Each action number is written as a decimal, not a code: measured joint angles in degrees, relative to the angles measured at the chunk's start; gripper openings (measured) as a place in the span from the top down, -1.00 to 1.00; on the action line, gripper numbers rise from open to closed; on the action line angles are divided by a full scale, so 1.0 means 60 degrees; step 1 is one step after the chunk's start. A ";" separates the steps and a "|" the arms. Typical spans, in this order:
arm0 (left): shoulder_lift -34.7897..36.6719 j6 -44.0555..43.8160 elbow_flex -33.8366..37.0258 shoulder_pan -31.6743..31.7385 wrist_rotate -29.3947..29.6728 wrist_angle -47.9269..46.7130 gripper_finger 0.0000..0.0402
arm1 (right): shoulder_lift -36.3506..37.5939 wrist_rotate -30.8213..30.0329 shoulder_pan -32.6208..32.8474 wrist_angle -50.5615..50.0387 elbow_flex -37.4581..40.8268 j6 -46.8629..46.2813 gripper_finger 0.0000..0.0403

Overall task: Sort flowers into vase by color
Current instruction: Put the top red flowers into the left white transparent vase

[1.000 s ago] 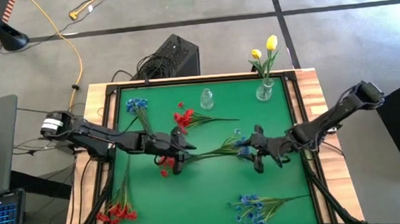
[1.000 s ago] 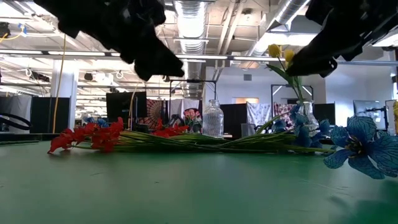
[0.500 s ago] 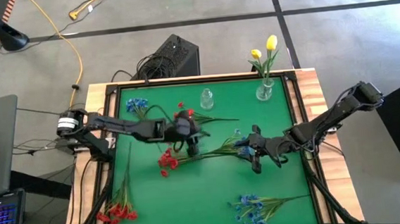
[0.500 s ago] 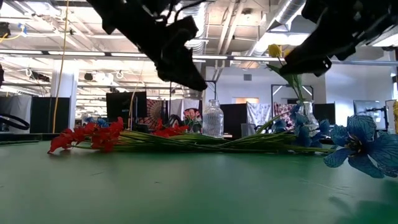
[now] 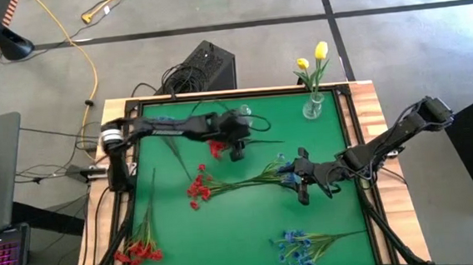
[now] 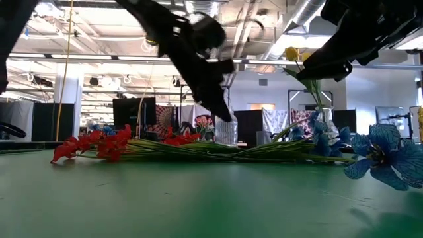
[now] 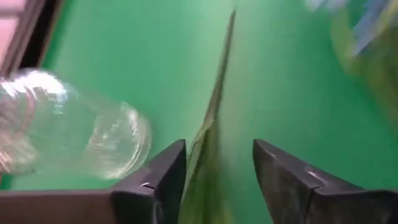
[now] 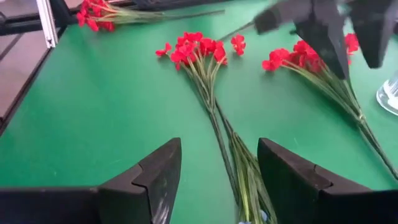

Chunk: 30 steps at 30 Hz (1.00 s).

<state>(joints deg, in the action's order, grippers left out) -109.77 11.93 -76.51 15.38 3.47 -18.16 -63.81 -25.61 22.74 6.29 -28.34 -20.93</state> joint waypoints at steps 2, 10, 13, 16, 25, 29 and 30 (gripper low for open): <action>-0.0650 0.0222 -0.0949 0.0157 0.0329 -0.1241 0.02 | 0.0000 0.0000 0.0000 -0.0007 0.0000 0.0000 -0.19; -0.2335 0.0743 -0.2747 0.0441 0.0312 -0.3613 -0.22 | 0.0000 0.0242 0.0036 -0.0090 0.0000 0.0121 -0.19; -0.2546 0.0838 -0.2779 0.0459 0.0405 -0.3767 -0.23 | 0.0000 0.0288 0.0044 -0.0114 0.0000 0.0243 -0.19; -0.2598 0.0839 -0.2802 0.0466 0.0281 -0.4029 -0.23 | 0.0000 0.0288 0.0044 -0.0124 0.0000 0.0370 -0.19; -0.2333 0.0826 -0.2724 0.0445 0.0262 -0.4847 0.35 | 0.0000 0.0280 -0.0011 -0.0113 0.0000 0.0568 -0.19; -0.2056 0.0683 -0.2718 0.0426 0.0301 -0.5048 0.79 | 0.0000 0.0277 -0.0011 -0.0107 0.0000 0.0568 -0.19; -0.1965 0.0676 -0.2718 0.0411 0.0320 -0.5111 0.89 | 0.0000 0.0277 -0.0011 -0.0093 0.0000 0.0568 -0.19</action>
<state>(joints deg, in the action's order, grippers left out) -121.56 15.99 -92.82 17.84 5.39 -48.83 -63.81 -23.94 22.68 5.73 -28.34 -17.52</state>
